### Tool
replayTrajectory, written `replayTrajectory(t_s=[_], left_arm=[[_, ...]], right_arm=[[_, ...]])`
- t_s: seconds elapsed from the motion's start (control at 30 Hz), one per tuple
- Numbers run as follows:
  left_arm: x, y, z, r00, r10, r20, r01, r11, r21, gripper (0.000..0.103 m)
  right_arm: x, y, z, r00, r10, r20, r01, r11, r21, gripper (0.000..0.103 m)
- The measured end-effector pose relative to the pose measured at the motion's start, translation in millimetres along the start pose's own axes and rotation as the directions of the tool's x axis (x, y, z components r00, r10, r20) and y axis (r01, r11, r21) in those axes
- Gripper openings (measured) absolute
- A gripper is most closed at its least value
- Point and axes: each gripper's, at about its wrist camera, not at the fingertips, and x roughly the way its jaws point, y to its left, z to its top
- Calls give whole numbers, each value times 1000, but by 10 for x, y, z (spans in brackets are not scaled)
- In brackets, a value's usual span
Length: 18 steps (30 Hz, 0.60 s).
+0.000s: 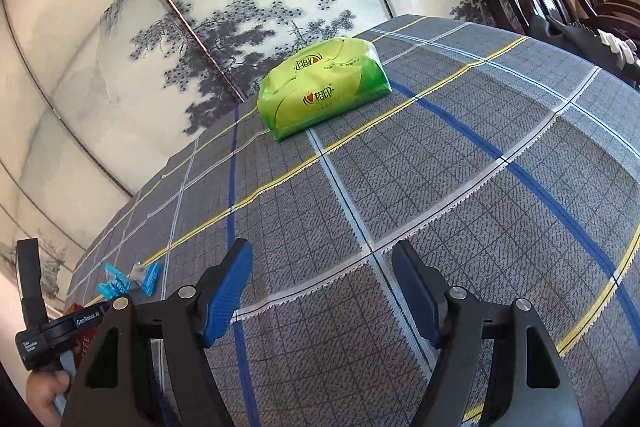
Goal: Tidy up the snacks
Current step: 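Grasp the teal-wrapped candy with the left gripper, then carry the teal candy over the tin and open the left gripper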
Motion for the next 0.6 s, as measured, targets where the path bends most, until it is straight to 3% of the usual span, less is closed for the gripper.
replayTrajectory(t_s=[0.2,0.6], left_arm=[[-324,-50,7,996,-19,85,15,999,46,11],[-993,232,70,973,100,210,-111,993,44,11]], right_arm=[[5,14,10,1000,-6,-4,6,1000,0,73],[28,2,9,1000,-19,-9,19,1000,0,73]])
